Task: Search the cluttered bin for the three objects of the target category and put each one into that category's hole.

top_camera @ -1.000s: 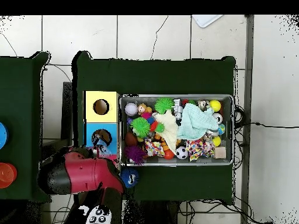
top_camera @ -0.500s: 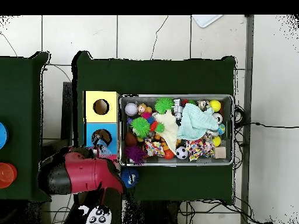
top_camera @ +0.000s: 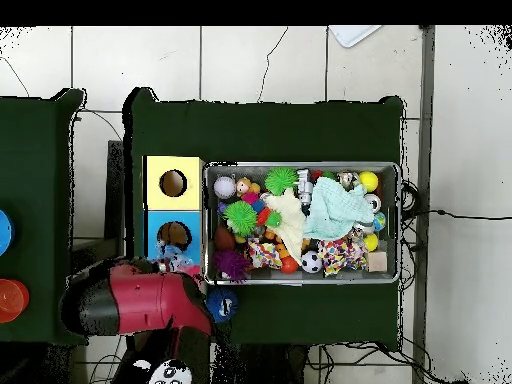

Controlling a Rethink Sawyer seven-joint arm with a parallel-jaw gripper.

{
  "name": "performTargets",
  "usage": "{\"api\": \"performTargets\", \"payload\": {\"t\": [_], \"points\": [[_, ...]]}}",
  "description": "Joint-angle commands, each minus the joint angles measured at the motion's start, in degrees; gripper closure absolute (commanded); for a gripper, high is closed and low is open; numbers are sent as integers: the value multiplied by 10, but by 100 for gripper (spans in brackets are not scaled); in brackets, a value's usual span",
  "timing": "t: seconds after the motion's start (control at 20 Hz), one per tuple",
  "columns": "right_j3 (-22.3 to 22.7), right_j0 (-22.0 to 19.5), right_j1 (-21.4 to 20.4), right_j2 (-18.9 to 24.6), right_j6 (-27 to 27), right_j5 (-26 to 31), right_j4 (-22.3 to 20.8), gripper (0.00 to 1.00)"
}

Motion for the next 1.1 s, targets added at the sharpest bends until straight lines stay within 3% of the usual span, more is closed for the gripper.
{"api": "performTargets", "payload": {"t": [0.05, 0.2, 0.55, 0.75, 0.9, 1.0, 1.1], "points": [[10, -13, -33, 2, 78, 162, -1, 0], [5, -21, -44, -1, 60, 202, -15, 0], [3, -37, -54, 7, 52, 223, -22, 0], [9, -49, -33, 24, 50, 174, -17, 0], [14, -48, -35, 27, 57, 170, -13, 0], [42, -51, -37, 33, 73, 170, 9, 0], [101, -44, -47, 40, 84, 120, 25, 0]]}}
